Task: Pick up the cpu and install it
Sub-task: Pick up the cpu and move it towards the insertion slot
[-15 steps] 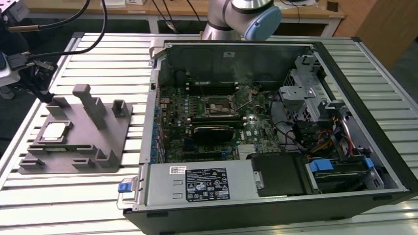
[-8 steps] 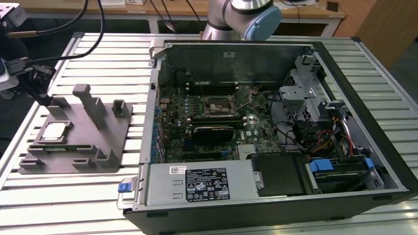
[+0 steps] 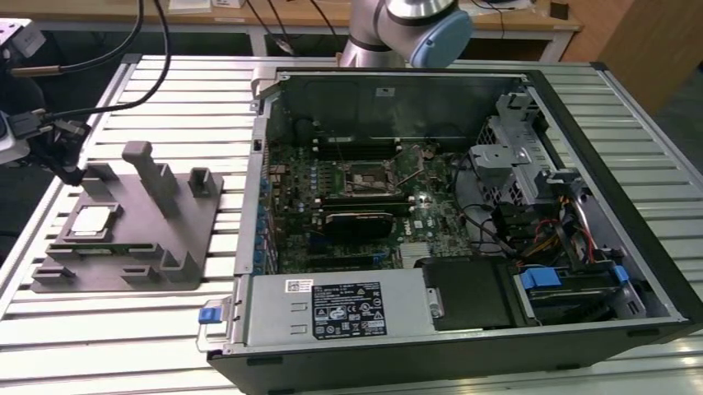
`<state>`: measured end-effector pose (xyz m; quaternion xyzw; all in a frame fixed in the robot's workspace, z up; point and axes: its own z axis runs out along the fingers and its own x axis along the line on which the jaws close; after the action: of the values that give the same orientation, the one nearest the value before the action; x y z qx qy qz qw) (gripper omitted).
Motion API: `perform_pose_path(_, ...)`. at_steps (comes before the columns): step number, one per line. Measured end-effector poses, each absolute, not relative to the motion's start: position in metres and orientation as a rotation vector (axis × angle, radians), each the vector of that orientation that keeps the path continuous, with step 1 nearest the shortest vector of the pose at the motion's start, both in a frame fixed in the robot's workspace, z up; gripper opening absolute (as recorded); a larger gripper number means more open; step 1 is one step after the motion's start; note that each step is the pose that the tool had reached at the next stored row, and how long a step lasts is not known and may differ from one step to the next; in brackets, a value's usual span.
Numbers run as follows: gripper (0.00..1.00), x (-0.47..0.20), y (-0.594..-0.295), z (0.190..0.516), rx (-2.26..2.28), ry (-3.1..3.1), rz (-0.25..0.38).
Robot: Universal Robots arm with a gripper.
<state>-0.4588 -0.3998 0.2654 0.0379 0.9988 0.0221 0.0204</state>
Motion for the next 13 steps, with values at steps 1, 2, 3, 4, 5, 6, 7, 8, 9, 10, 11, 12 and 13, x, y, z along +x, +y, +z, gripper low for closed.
perform_pose_path(1,0.11,-0.459,-0.4,0.264,0.117,3.098,0.068)
perform_pose_path(2,0.11,-0.46,-0.401,0.262,0.118,3.098,0.068)
perform_pose_path(3,0.11,-0.46,-0.402,0.26,0.118,3.098,0.068)
perform_pose_path(4,0.11,-0.46,-0.403,0.259,0.118,3.098,0.068)
perform_pose_path(5,0.11,-0.461,-0.404,0.258,0.118,3.098,0.068)
perform_pose_path(6,0.11,-0.461,-0.405,0.256,0.118,3.098,0.068)
perform_pose_path(7,0.11,-0.461,-0.407,0.255,0.118,3.098,0.068)
perform_pose_path(8,0.11,-0.461,-0.408,0.253,0.118,3.098,0.068)
perform_pose_path(9,0.11,-0.461,-0.409,0.252,0.118,3.098,0.068)
perform_pose_path(10,0.11,-0.461,-0.411,0.25,0.118,3.098,0.068)
perform_pose_path(11,0.11,-0.461,-0.412,0.249,0.118,3.098,0.068)
perform_pose_path(12,0.11,-0.461,-0.413,0.247,0.118,3.098,0.068)
perform_pose_path(13,0.11,-0.461,-0.415,0.245,0.118,3.098,0.068)
